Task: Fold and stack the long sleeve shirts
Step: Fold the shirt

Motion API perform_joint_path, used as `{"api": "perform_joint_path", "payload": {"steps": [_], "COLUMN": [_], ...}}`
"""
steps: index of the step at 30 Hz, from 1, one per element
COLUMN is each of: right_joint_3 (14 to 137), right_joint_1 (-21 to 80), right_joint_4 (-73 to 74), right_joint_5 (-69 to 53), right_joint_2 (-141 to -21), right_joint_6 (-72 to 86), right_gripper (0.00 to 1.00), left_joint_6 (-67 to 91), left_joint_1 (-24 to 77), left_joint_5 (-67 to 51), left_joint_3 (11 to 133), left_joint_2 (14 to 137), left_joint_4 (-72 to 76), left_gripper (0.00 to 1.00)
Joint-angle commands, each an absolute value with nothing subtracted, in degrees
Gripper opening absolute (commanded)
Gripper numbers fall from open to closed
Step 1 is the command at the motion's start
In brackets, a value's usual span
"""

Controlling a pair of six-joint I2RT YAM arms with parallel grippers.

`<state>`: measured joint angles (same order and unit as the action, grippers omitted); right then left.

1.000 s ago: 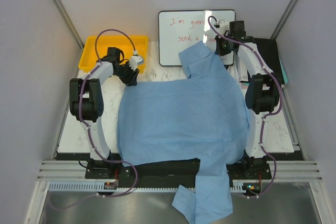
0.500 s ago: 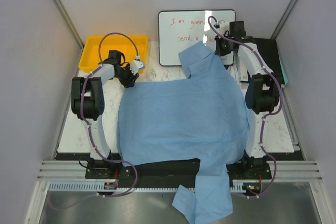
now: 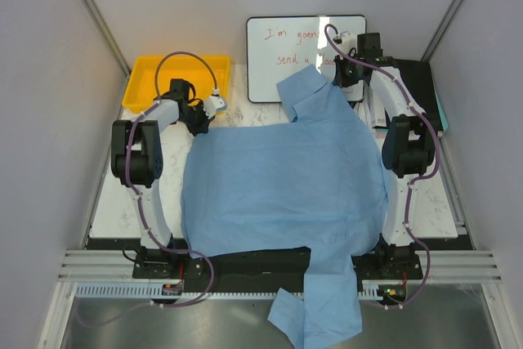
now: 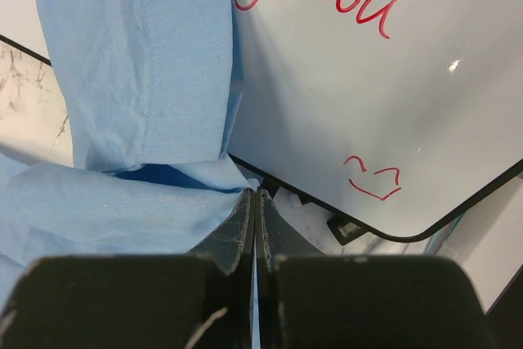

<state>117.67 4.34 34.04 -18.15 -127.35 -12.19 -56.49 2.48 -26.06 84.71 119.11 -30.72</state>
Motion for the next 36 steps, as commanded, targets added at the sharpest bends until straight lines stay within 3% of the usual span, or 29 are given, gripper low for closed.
{"api": "perform_joint_path", "payload": {"steps": [1,8,17,36], "right_joint_3": [120.1,113.9,96.8,76.1], "right_joint_1": [3.3,1.5,0.8,0.6], "right_joint_4": [33.6,36.6,38.0,50.1], "right_joint_5": [-20.8,-23.6,-25.8,-20.9], "right_joint_2": [-122.8,-115.9,-102.3,-78.5], "right_joint_6": [-10.3,-11.9,-13.8,-22.1], "right_gripper": [0.0,0.0,0.0,0.0], "left_joint_6": [-53.1,-54.1,-59.7,-70.2], "left_joint_1": [2.5,2.5,2.5,2.8], "left_joint_5": [-27.2,-29.6,-31.7,-33.7], "left_joint_3": [86.9,81.7,69.6,54.8], "left_joint_2": [115.8,106.7,94.7,78.8], "left_joint_4": [-32.5,-32.3,-32.3,-35.2], "left_gripper": [0.02,0.02,0.02,0.03]}}
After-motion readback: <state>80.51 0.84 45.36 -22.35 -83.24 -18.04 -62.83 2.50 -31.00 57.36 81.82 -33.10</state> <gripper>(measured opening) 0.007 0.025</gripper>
